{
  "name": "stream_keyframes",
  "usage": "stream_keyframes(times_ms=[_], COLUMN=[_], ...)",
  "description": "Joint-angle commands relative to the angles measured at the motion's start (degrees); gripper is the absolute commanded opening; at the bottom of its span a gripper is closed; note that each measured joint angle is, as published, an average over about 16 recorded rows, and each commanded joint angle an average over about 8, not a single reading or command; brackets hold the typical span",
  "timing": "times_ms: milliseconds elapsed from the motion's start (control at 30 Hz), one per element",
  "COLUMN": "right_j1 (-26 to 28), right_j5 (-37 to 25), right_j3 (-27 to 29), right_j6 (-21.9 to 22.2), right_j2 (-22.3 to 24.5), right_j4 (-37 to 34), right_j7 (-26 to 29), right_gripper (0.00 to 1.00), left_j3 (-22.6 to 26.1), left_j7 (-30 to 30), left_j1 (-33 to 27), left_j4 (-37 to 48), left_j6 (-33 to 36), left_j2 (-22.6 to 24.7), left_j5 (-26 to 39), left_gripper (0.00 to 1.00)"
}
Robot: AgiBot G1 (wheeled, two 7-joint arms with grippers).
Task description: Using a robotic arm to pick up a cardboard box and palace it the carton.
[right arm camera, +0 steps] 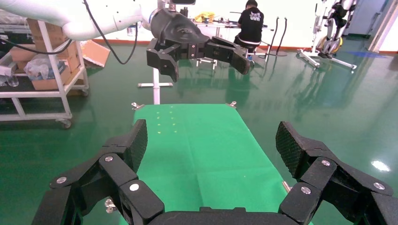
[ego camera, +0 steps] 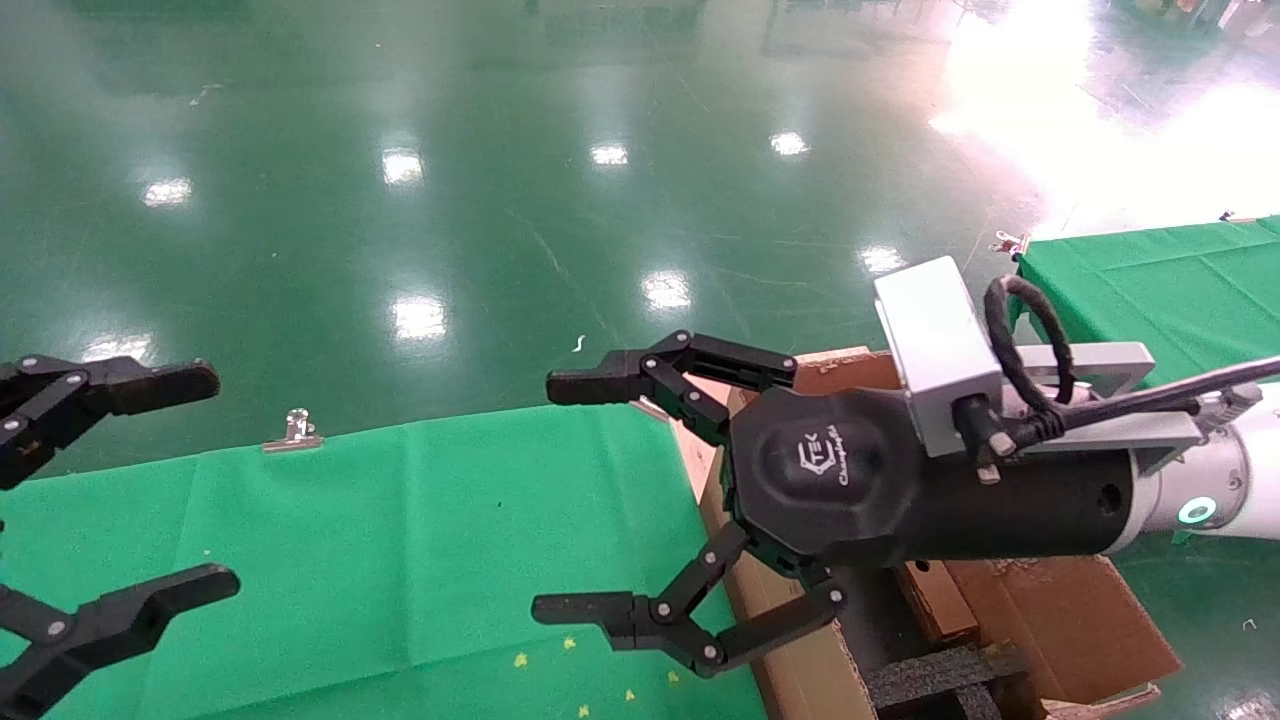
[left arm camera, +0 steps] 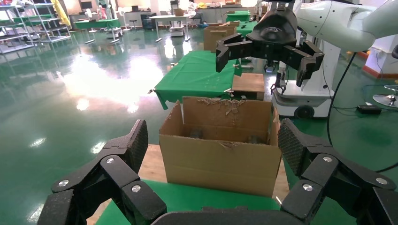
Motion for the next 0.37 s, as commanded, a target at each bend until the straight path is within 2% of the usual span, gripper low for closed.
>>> stream_keyframes(times_ms=[33,367], right_j1=[-0.2,0.5], right_j5=[0.0,0.0], right_j3=[0.3,-0.8], right_j6=[-0.1,0.4], right_j2=[0.0,0.1], right_j4=[0.1,-0.2], right_j7=[-0.1,0.1], right_gripper=[1.00,1.00], left_j3=[0.0,0.0], left_j7=[0.0,0.0], left_j1=[0.0,0.0], left_j4=[0.0,0.0], left_j6=[0.0,0.0], left_j2=[0.0,0.0], left_j5=[0.0,0.0], left_gripper=[1.00,1.00])
